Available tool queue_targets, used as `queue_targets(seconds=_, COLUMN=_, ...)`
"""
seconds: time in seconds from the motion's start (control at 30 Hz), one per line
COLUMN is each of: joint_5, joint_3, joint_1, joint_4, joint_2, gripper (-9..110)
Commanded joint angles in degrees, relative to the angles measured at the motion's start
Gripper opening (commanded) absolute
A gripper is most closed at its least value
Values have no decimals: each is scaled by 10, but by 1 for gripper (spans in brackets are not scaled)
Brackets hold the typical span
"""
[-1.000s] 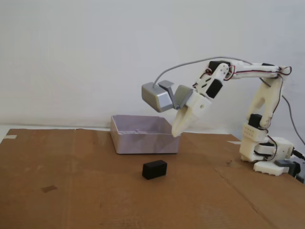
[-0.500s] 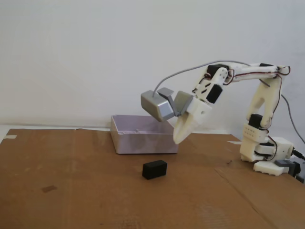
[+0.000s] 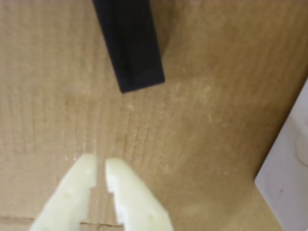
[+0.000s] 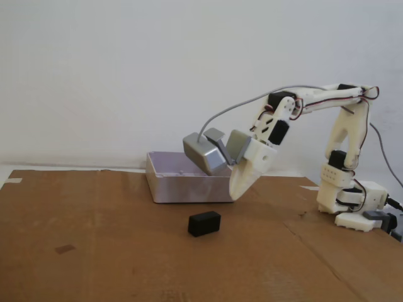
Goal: Grasp a block and put it in the box.
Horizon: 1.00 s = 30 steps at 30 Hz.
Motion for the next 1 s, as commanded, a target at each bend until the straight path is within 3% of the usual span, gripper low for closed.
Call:
queue_targets(seconds=0.0, joint_5=-4, joint_3=-90, joint_1=7, joint_4=-22, joint_2=4, gripper=0)
queue_targets(seconds=0.73, joint_5=-5, joint_3=-135, joint_1=9, joint_4=-23, joint_2=-66, gripper=0)
queue_targets(seconds=0.97, joint_5=-5, joint_3=-140, joint_1=9, joint_4=-104, joint_2=-68, gripper=0)
